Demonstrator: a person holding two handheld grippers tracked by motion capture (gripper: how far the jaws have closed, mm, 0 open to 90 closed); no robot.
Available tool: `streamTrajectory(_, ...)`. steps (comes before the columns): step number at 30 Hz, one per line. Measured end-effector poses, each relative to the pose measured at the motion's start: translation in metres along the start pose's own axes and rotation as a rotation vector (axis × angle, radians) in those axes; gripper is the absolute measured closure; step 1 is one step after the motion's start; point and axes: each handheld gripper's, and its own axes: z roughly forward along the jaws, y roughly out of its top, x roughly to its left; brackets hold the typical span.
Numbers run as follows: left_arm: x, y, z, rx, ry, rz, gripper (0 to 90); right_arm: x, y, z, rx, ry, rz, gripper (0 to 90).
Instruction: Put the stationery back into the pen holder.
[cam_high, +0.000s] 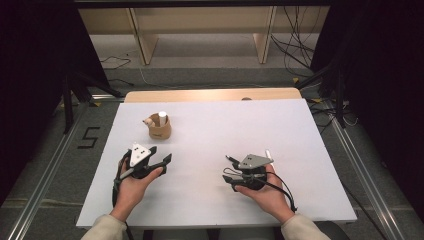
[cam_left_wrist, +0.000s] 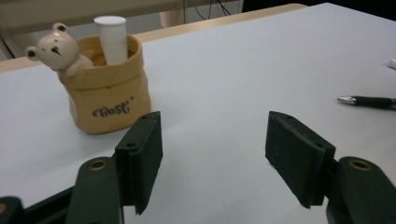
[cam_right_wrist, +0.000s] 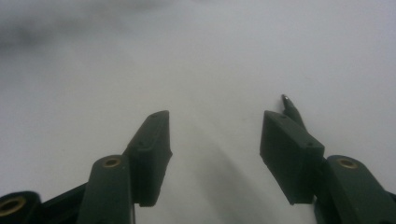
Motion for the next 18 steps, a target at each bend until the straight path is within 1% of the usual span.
streamTrajectory(4, -0.005, -0.006, -0.006, 0.016, -0.019, 0.015, 36.2, -0.007, 0.001, -0.004, 0.016, -0.011, -0.008, 47.4)
streamTrajectory(6, -0.007, -0.009, -0.008, 0.023, -0.025, 0.015, 36.2, -0.011, 0.001, -0.006, 0.024, -0.019, -0.016, 48.3)
streamTrajectory(9, -0.011, -0.013, -0.010, 0.029, -0.035, 0.011, 36.1, -0.017, 0.002, -0.008, 0.036, -0.026, -0.016, 49.4)
streamTrajectory(10, -0.011, -0.014, -0.011, 0.035, -0.040, 0.018, 36.0, -0.019, 0.003, -0.009, 0.041, -0.027, -0.016, 49.9)
streamTrajectory(12, -0.012, -0.015, -0.012, 0.032, -0.040, 0.021, 35.7, -0.024, 0.004, -0.010, 0.054, -0.029, -0.016, 50.9)
streamTrajectory(15, -0.012, -0.014, -0.011, 0.029, -0.040, 0.020, 35.6, -0.029, 0.006, -0.011, 0.074, -0.030, -0.001, 52.7)
streamTrajectory(18, -0.012, -0.015, -0.010, 0.032, -0.041, 0.016, 35.3, -0.037, 0.009, -0.011, 0.110, -0.027, 0.005, 54.5)
